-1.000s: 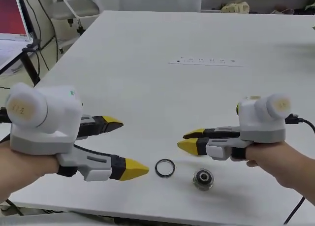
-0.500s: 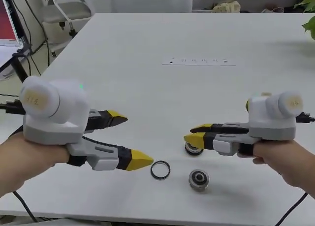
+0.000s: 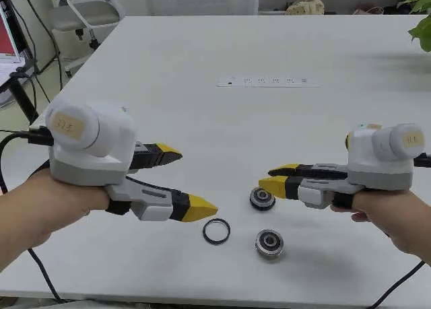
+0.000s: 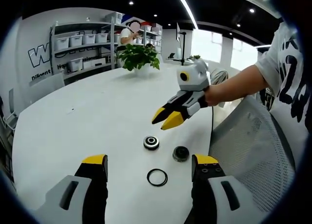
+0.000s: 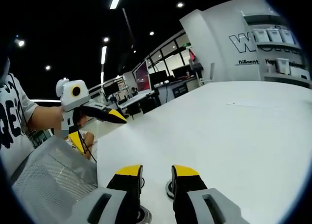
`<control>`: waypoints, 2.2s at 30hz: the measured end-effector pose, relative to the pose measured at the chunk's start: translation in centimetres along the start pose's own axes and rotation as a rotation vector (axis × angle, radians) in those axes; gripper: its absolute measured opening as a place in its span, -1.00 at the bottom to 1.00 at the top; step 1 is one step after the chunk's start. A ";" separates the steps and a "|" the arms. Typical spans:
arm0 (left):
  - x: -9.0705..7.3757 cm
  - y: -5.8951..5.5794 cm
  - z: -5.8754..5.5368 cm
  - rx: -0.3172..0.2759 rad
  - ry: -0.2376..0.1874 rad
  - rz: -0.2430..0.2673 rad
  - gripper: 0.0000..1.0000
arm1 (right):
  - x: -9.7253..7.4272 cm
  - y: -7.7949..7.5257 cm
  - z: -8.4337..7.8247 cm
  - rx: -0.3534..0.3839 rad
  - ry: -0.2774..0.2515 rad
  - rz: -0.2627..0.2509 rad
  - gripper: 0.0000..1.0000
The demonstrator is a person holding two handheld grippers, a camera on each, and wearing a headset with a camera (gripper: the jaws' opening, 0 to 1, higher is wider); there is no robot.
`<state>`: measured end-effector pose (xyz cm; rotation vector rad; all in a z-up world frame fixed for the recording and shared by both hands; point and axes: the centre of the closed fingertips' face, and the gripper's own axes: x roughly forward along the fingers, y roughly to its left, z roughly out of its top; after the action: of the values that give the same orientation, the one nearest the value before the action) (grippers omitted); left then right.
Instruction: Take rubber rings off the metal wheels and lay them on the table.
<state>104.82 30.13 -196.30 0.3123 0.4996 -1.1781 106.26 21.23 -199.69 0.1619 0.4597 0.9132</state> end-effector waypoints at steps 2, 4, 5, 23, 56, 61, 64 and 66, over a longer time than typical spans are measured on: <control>0.3 0.2 0.0 0.001 0.004 0.000 0.34 | -0.2 -0.3 -0.1 0.000 -0.001 -0.010 -0.56; 0.6 0.4 -0.1 0.004 0.009 0.001 0.34 | -0.4 -0.6 -0.2 0.002 -0.002 -0.019 -0.56; 0.8 0.5 -0.1 0.003 0.011 0.001 0.34 | -0.5 -0.8 -0.2 0.003 -0.003 -0.023 -0.56; 2.9 1.1 -0.8 0.005 0.038 -0.014 0.28 | -1.5 -2.9 -1.9 -0.014 0.023 -0.087 -0.55; 7.1 0.4 -1.1 -0.007 0.054 -0.080 0.12 | -1.7 -4.3 -4.4 -0.064 0.089 -0.115 -0.55; 7.9 0.2 -1.2 -0.010 0.054 -0.089 0.08 | -1.8 -4.4 -4.8 -0.069 0.097 -0.116 -0.55; 8.3 0.3 -1.3 -0.010 0.056 -0.094 0.07 | -1.8 -4.5 -4.9 -0.072 0.101 -0.118 -0.55; 8.7 0.3 -1.4 -0.010 0.060 -0.098 0.04 | -1.7 -4.5 -5.1 -0.073 0.104 -0.119 -0.55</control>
<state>107.38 23.95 -202.06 0.3180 0.5787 -1.2636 106.35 16.81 -205.13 0.0202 0.5257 0.8229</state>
